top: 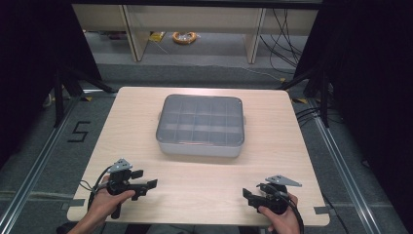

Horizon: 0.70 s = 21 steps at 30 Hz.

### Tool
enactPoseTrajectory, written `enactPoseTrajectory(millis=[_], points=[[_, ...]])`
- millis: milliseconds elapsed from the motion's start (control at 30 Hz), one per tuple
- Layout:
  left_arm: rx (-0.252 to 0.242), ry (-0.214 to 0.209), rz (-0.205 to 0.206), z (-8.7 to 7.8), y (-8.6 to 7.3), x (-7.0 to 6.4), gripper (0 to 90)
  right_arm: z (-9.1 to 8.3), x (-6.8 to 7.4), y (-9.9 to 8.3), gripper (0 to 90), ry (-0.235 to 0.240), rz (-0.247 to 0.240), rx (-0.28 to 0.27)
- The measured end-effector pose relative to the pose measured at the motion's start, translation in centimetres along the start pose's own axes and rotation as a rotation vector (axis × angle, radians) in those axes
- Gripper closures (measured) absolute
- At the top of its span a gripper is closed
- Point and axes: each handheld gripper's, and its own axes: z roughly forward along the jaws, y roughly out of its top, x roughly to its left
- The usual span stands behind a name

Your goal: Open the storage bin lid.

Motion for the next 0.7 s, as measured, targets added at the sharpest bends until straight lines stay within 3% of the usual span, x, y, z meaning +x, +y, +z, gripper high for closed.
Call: enactPoseTrajectory(millis=[33,67,100,133,167,200,300,367,400,433,467,567,600,633,667,700], points=[[0.000,0.002,-0.002,0.0,0.0,0.0,22.8,-0.1,0.0,0.0,25.0,0.000,0.003,0.002],[0.000,0.001,-0.002,0.0,0.0,0.0,22.6,-0.2,0.3,0.0,25.0,0.015,0.051,0.012],[-0.001,0.003,-0.007,0.0,0.0,0.0,22.4,-0.3,0.3,0.0,24.9,0.007,0.052,0.016],[-0.011,0.011,-0.010,0.0,0.0,0.1,22.3,-0.2,-0.1,0.1,25.0,0.002,0.007,-0.006],[-0.005,0.006,-0.011,-0.1,0.0,0.1,22.2,-0.2,0.2,0.0,24.9,0.015,0.066,-0.001],[-0.006,0.006,-0.014,-0.1,0.1,0.2,22.2,-0.1,-0.2,0.1,24.8,0.000,0.022,-0.007],[-0.013,-0.011,-0.033,-0.1,0.1,0.3,21.9,-0.2,-0.4,0.1,25.1,0.028,0.044,-0.023],[-0.014,-0.027,-0.048,-0.1,0.2,0.3,21.7,-0.2,-0.6,0.2,25.2,0.069,0.081,-0.051],[-0.013,-0.035,-0.052,-0.1,0.3,0.4,21.6,-0.4,-0.3,0.3,25.2,0.096,0.151,-0.046],[-0.014,-0.034,-0.060,-0.1,0.4,0.4,21.6,-0.4,-0.7,0.5,25.1,0.091,0.111,-0.067],[-0.015,-0.042,-0.065,-0.1,0.6,0.5,21.5,-0.4,-0.9,0.6,24.9,0.092,0.117,-0.071],[-0.032,-0.059,-0.099,-0.1,0.9,0.7,21.3,-0.5,-1.2,1.0,24.9,0.114,0.164,-0.099],[-0.029,-0.064,-0.100,-0.1,1.0,0.8,21.2,-0.5,-1.4,1.1,24.7,0.125,0.158,-0.104],[-0.032,-0.063,-0.106,-0.1,1.1,0.8,21.2,-0.6,-1.2,1.3,24.5,0.138,0.221,-0.095],[-0.051,-0.061,-0.118,-0.1,1.2,0.8,21.1,-0.4,-1.6,1.4,24.4,0.137,0.196,-0.117],[-0.041,-0.068,-0.116,-0.2,1.4,1.0,21.0,-0.6,-1.5,1.7,24.3,0.144,0.220,-0.112]])
